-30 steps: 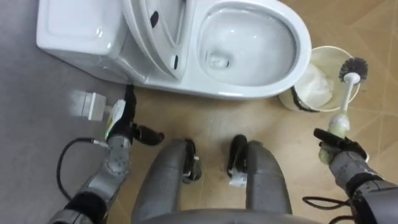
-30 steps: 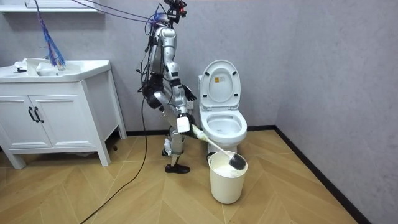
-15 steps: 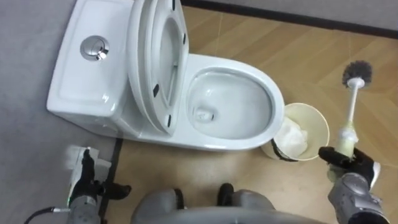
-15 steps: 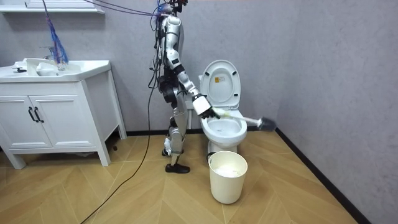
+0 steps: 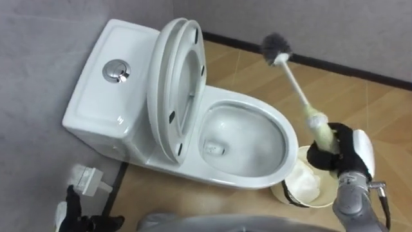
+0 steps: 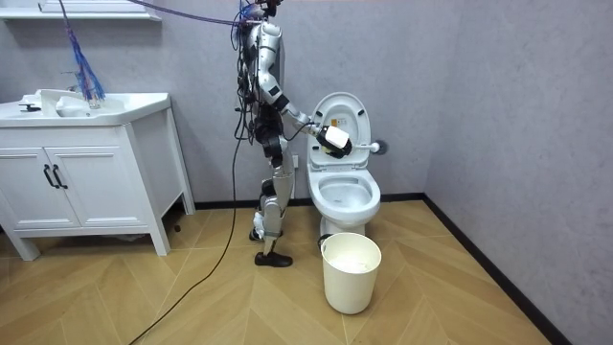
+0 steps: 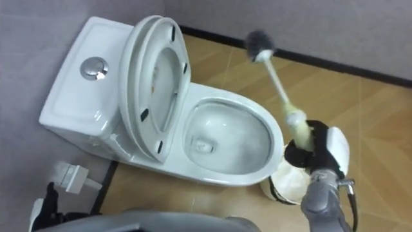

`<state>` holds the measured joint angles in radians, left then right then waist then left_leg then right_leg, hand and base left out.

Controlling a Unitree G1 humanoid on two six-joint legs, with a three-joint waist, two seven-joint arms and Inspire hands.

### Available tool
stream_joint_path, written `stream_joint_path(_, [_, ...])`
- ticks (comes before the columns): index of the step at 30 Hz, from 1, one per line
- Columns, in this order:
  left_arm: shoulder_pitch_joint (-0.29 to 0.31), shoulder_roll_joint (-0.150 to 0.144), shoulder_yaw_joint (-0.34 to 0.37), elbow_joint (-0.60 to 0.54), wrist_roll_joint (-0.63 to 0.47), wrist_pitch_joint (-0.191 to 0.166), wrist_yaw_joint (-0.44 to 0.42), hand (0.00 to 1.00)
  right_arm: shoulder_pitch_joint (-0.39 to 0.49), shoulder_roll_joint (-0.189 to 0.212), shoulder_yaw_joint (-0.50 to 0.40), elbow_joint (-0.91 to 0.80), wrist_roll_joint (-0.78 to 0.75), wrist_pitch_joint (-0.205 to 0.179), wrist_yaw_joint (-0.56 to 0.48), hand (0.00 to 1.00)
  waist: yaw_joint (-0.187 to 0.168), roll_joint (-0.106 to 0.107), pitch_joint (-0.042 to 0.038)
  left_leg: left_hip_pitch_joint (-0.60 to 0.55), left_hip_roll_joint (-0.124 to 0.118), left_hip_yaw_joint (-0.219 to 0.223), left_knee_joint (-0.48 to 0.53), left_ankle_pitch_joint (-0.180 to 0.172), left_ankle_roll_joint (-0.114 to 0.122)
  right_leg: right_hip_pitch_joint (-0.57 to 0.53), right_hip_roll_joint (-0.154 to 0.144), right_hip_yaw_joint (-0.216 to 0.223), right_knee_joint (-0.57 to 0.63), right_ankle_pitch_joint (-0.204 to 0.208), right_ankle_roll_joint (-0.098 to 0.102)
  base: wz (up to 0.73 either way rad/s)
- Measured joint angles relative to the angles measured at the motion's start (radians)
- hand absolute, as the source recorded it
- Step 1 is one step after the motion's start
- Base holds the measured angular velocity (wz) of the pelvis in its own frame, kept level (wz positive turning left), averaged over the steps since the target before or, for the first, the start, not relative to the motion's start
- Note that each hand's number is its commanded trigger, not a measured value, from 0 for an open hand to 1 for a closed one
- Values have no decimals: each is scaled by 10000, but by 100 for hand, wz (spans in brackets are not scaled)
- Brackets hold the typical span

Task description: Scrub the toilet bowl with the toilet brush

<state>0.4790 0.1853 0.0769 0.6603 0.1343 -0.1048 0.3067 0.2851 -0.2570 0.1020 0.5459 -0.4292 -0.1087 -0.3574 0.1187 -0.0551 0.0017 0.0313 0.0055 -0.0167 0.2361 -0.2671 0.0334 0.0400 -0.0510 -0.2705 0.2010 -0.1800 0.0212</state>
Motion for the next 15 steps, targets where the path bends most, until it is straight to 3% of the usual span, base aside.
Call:
stream_joint_path(4, [337, -144, 17, -1412, 844, 150, 503, 0, 145, 88, 413, 547, -496, -17, 222, 100, 224, -18, 15, -59, -8, -144, 19, -3, 0, 50, -11, -91, -1, -2, 3, 15])
stream_joint_path(7, [435, -206, 156, -3420, 1986, 76, 1067, 0, 588, 115, 520, 1103, -910, -54, 353, 100, 389, 6, -7, -120, -57, -424, 48, 59, -22, 138, -69, -422, -8, -19, 20, 25])
stream_joint_path(11, [444, -290, 378, -5066, 3348, -175, 1915, 0, 892, 138, 474, 1756, -1219, -12, 339, 100, 498, 4, -14, -202, -153, -534, 28, 117, -49, 107, -119, -594, 3, -112, -7, 13])
stream_joint_path(15, [307, -339, 250, -5853, 4139, -551, 2660, 0, 834, 141, 380, 3169, -1202, -87, 329, 100, 457, 19, -41, -223, -187, -733, 58, 133, -58, 155, -162, -802, 44, -169, 8, 13])
